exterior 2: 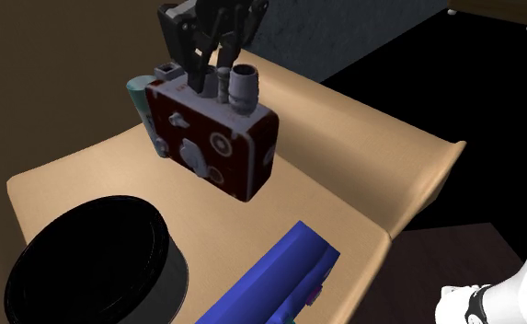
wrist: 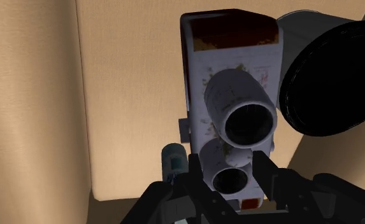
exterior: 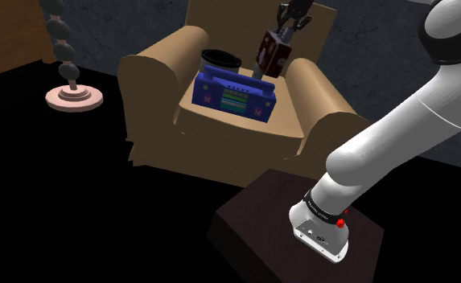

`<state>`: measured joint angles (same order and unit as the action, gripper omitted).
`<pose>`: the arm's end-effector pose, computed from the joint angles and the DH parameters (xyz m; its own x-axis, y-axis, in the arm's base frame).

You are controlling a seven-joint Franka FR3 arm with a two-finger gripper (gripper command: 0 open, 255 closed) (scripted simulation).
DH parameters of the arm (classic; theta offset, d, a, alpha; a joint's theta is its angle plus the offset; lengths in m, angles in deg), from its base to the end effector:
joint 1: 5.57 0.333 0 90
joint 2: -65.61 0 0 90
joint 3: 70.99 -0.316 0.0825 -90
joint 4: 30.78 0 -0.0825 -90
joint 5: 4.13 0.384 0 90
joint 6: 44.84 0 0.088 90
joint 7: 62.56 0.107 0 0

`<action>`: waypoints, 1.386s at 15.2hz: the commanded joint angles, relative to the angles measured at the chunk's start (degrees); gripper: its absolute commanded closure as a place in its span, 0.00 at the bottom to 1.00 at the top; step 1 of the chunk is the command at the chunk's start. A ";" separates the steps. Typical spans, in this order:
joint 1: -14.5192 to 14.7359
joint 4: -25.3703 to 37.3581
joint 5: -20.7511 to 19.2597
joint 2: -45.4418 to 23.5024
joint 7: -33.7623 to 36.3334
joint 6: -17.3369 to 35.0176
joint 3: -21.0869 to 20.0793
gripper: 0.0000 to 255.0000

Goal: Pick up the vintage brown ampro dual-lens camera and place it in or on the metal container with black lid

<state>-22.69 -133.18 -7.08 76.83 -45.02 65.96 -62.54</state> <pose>0.4683 -0.2368 0.6611 0.6864 -0.6504 0.3251 -0.6658 -0.7420 -0.0788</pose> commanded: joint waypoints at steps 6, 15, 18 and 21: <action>2.05 4.84 -0.95 -2.65 5.49 -2.26 -3.36 1.00; 6.95 15.00 -4.01 -11.12 17.15 -4.97 -9.84 1.00; 8.87 20.10 -5.38 -15.08 20.78 -6.59 -11.64 1.00; 11.03 26.36 -6.93 -19.75 24.18 -8.73 -13.18 1.00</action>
<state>-12.34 -108.80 -13.50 58.35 -22.01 57.85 -75.24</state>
